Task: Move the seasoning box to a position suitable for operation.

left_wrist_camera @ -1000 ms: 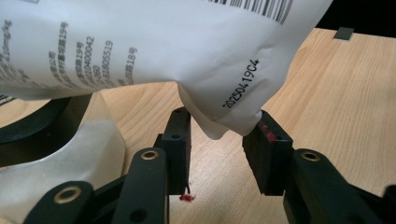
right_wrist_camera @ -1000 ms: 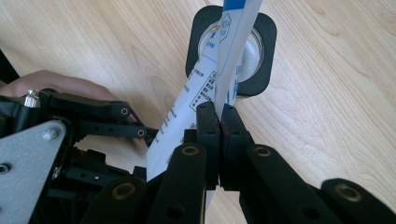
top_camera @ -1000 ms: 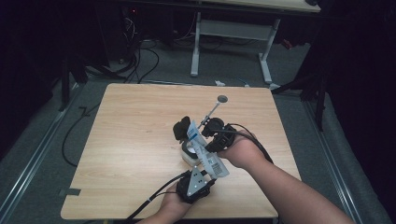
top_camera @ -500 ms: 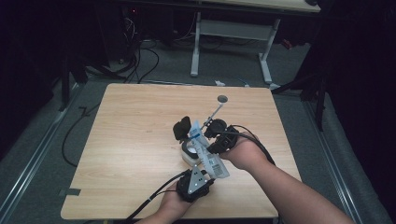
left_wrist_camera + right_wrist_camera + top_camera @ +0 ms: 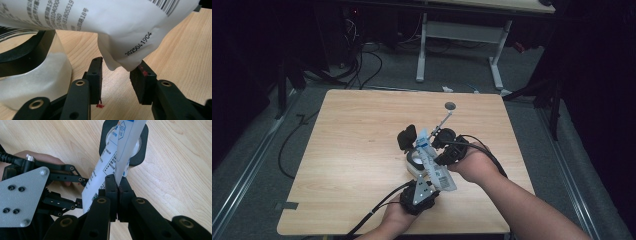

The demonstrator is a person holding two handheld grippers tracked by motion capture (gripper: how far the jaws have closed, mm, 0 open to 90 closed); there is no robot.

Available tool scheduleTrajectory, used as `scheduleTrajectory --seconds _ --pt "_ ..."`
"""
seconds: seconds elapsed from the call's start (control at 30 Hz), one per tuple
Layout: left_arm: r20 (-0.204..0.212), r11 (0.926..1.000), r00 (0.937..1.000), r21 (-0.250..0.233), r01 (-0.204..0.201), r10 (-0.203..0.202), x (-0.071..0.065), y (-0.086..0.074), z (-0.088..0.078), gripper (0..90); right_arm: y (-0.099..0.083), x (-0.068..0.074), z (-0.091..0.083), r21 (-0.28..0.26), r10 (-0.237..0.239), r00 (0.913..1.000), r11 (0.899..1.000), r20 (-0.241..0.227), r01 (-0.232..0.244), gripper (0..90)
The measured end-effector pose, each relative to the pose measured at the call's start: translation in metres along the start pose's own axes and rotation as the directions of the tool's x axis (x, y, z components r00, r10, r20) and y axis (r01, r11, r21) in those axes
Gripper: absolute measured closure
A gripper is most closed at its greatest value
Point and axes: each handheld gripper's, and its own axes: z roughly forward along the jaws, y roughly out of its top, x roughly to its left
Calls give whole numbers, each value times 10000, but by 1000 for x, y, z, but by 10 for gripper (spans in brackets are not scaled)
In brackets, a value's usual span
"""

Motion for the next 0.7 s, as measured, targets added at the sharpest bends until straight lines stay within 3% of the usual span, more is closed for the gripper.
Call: scheduleTrajectory --seconds 0.3,0.7 --pt "-6 9997 9997 37 224 -224 3 0 1 630 0 -1 -1 -25 21 10000 10000 -38 -21 891" --pt "437 9997 9988 -135 223 -217 2 0 1 565 0 -2 0 31 61 10000 10000 -57 -61 894"
